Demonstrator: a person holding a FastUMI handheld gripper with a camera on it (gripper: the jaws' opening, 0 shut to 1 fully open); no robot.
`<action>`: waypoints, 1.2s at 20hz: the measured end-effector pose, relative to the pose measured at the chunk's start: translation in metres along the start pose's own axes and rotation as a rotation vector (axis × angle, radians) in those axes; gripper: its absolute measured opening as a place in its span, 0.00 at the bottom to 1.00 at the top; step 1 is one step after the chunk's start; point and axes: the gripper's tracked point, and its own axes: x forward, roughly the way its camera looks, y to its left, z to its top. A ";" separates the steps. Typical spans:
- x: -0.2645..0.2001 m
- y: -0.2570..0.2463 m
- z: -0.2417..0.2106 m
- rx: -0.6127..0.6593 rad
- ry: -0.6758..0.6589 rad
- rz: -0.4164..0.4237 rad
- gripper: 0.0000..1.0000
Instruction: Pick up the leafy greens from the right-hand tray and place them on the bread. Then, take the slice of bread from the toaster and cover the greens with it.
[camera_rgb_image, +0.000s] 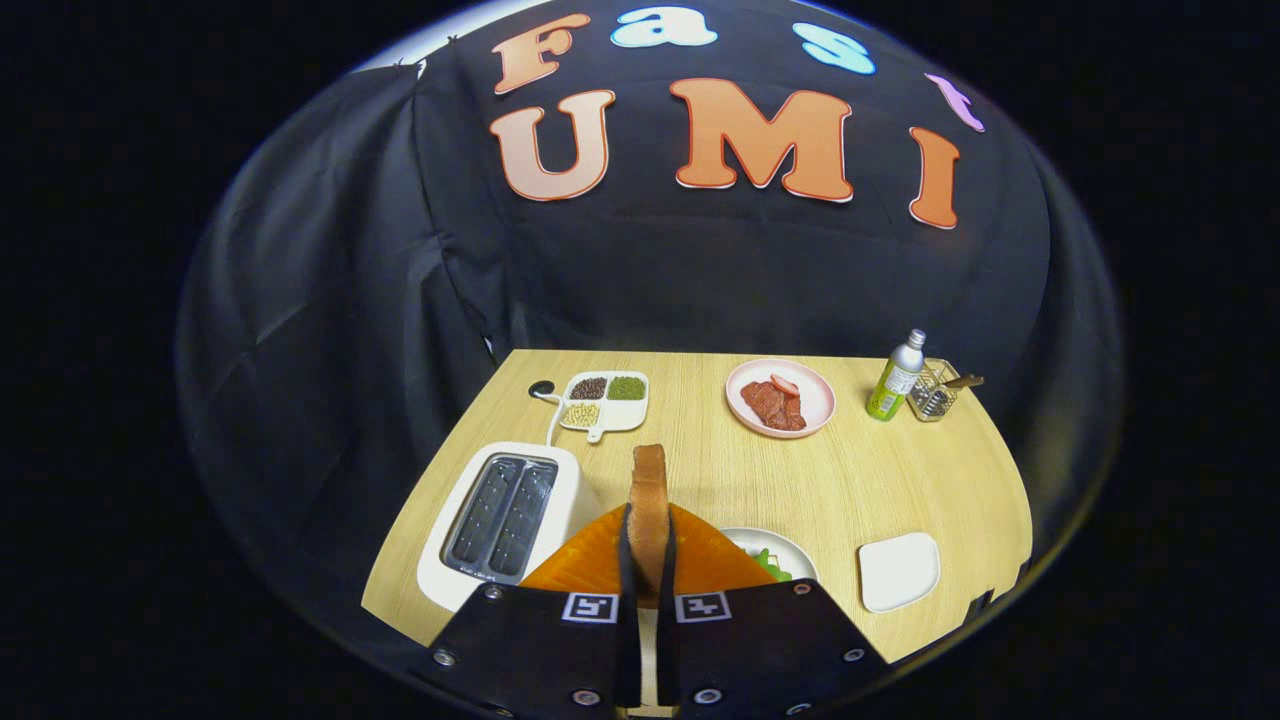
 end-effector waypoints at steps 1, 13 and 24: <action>0.004 -0.003 -0.007 0.005 0.013 0.006 0.06; 0.056 -0.040 -0.090 0.032 0.182 0.078 0.06; 0.066 -0.087 -0.112 0.027 0.213 0.085 0.13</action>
